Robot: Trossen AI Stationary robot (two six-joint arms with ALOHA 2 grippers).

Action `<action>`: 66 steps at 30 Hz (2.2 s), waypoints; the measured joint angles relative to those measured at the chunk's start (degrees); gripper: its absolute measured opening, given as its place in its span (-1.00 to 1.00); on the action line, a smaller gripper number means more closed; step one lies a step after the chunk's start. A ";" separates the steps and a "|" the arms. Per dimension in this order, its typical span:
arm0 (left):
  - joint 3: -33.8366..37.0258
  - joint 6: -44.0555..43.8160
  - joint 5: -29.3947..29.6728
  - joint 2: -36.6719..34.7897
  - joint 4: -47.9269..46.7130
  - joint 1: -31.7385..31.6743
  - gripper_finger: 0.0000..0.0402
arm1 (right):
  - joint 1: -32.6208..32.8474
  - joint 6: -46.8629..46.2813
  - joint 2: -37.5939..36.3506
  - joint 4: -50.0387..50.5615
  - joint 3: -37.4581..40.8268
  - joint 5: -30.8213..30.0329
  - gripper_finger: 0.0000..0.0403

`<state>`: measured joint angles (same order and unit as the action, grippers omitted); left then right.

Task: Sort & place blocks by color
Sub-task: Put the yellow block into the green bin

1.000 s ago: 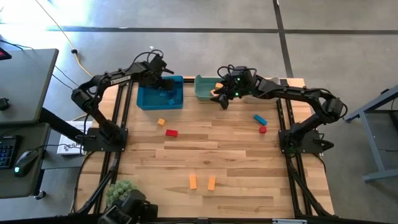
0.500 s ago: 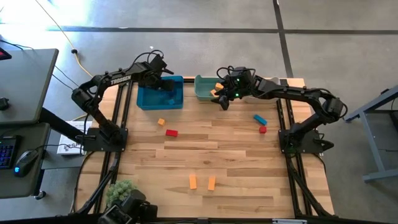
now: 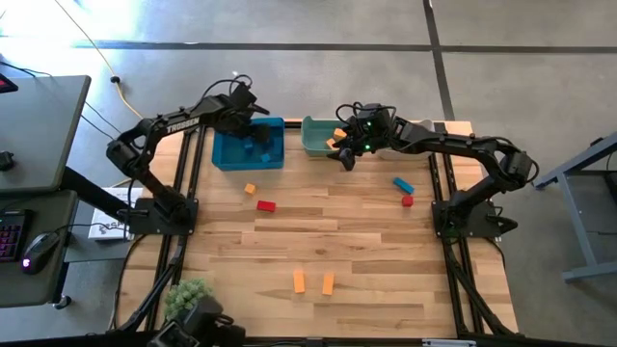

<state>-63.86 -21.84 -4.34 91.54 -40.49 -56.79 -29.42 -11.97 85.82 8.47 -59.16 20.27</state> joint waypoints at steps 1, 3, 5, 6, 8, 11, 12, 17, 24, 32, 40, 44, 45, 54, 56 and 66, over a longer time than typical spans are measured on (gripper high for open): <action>0.00 0.85 -0.70 -0.63 0.00 0.24 0.04 | 0.20 -0.03 0.00 0.00 0.00 -0.01 0.19; 0.00 3.04 -1.96 -1.72 -0.05 0.97 0.04 | 0.78 -0.96 0.00 0.00 0.00 -0.02 0.19; 0.00 6.07 -4.56 -2.84 -0.48 2.08 0.04 | 1.76 -2.54 0.00 0.00 0.00 0.03 0.19; 0.00 7.55 -5.82 -3.40 -0.61 2.96 0.04 | 2.35 -3.09 0.00 0.00 0.00 0.15 0.19; 0.00 10.44 -8.01 -4.21 -0.79 5.06 0.04 | 3.60 -3.61 0.00 0.00 0.00 0.15 0.19; 0.00 15.05 -9.21 -5.00 -2.11 9.00 0.04 | 5.83 -4.29 0.00 -0.02 0.00 -0.35 0.19; 0.00 16.63 -9.23 -5.09 -3.03 10.45 0.04 | 6.59 -5.02 0.00 0.00 0.00 -0.62 0.19; 0.00 22.31 -9.23 -5.03 -7.50 17.45 0.04 | 10.33 -11.00 0.00 0.00 0.00 -1.22 0.19; 0.00 23.16 -9.18 -5.02 -7.96 26.65 0.04 | 16.77 -19.79 0.00 0.20 0.00 -3.70 0.19; 0.00 23.34 -9.09 -5.02 -8.16 33.52 0.04 | 25.92 -35.27 0.00 0.96 0.00 -11.48 0.19; 0.00 23.61 -8.94 -5.02 -8.92 36.76 0.04 | 37.95 -48.00 0.00 -2.60 0.00 -23.86 0.19; 0.00 24.80 -8.94 -5.02 -10.82 37.24 0.04 | 43.67 -51.06 0.00 -9.57 0.00 -32.03 0.19; 0.00 25.06 -8.94 -5.02 -11.30 37.37 0.04 | 44.91 -51.23 0.00 -11.42 -0.02 -34.41 0.19; 0.02 25.00 -2.58 -7.06 -14.45 37.35 0.04 | 51.83 -49.31 2.15 -14.62 -6.61 -46.81 0.19; 0.02 24.85 -2.04 -8.28 -14.29 37.35 0.04 | 52.28 -48.29 4.09 -11.13 -11.06 -46.89 0.19; 0.02 19.44 3.75 -14.58 -16.17 37.30 0.04 | 52.31 -62.97 14.80 17.92 -31.36 -44.68 0.19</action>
<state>-63.83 -2.40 -0.58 76.96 -56.66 -19.49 22.90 -74.93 100.62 26.39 -90.52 -24.41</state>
